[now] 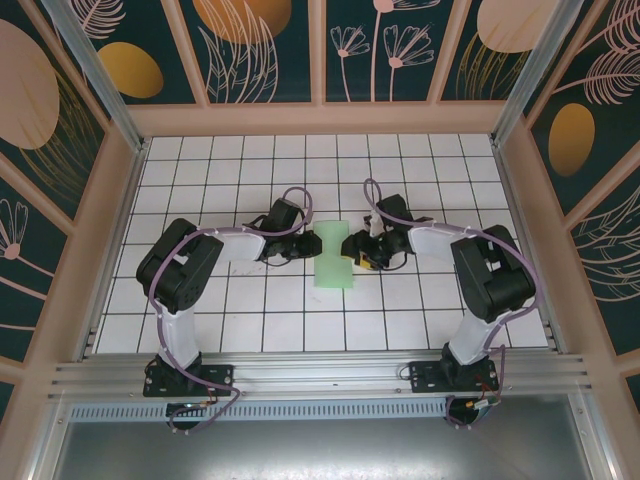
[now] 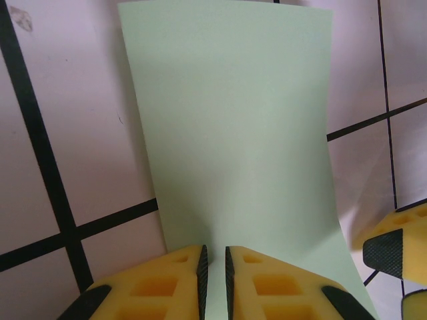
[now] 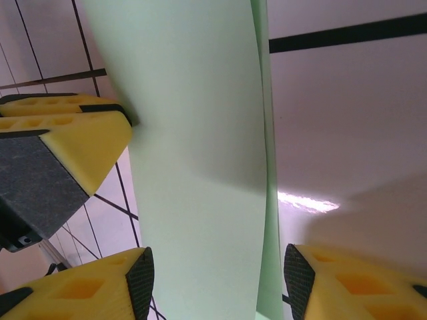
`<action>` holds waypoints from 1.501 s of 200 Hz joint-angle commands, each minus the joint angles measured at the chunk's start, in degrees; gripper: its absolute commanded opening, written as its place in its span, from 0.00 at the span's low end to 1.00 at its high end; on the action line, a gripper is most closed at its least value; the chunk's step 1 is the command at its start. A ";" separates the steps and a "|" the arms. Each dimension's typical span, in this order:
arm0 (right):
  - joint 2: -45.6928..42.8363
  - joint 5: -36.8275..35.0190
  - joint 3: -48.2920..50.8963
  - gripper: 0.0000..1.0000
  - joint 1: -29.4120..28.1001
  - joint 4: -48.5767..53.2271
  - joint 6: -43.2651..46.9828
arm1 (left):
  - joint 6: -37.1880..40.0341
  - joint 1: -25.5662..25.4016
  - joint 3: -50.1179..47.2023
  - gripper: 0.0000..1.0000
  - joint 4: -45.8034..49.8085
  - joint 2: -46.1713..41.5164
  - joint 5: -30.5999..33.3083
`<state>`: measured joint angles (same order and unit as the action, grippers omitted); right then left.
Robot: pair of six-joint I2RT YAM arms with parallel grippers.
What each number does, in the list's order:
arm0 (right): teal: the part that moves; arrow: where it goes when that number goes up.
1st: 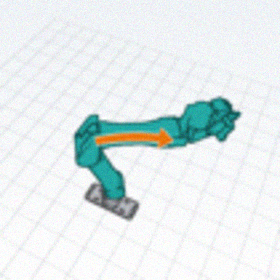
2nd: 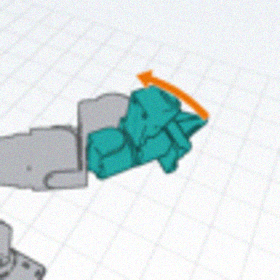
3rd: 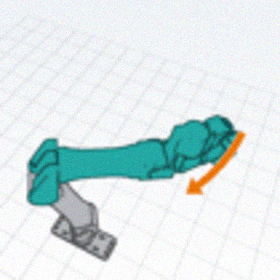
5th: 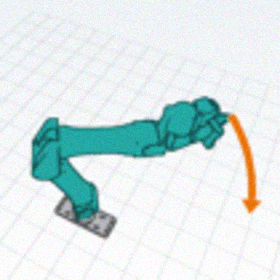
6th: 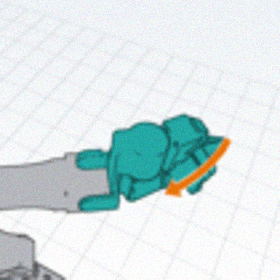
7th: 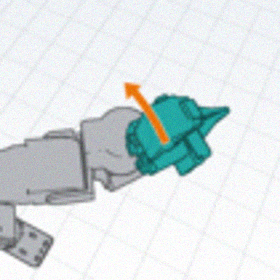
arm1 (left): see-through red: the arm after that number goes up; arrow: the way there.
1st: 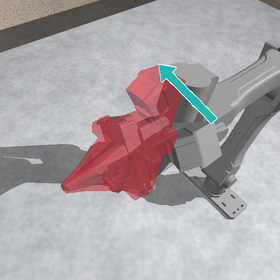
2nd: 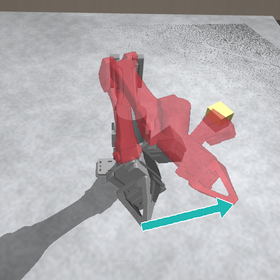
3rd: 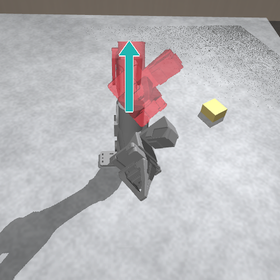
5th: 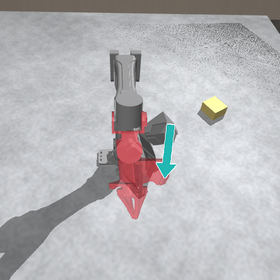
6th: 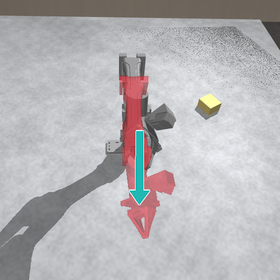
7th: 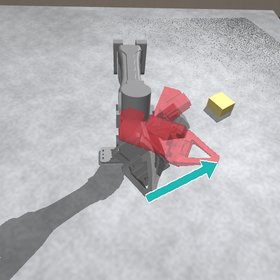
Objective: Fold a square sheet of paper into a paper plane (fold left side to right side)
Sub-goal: Fold the triangle a second time at the center of the table.
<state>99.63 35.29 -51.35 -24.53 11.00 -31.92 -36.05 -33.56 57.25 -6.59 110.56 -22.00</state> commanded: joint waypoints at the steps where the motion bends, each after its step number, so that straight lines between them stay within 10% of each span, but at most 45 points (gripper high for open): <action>1: 1.06 1.43 -1.27 0.57 -0.68 1.58 -0.77 | 1.43 -0.33 0.06 0.18 2.19 0.84 0.65; 106: 1.80 5.68 -0.18 0.56 -1.47 -3.89 -3.85 | 1.73 -0.45 -0.78 0.24 -0.12 -1.75 -0.32; 184: 3.60 9.30 -3.74 0.55 0.76 -6.07 -5.39 | 7.79 -1.37 -11.10 0.47 -2.94 -24.93 8.08; 230: 6.44 10.03 -7.87 0.55 0.80 -4.56 -4.57 | 10.68 -9.62 -14.00 0.57 4.00 -32.70 15.29; 300: 8.33 9.58 -11.90 0.55 0.79 -1.69 -3.50 | 11.44 -25.77 -3.30 0.66 13.76 -21.01 30.69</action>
<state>106.72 43.62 -61.12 -23.97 7.18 -36.36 -25.93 -55.70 48.99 2.26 85.52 0.47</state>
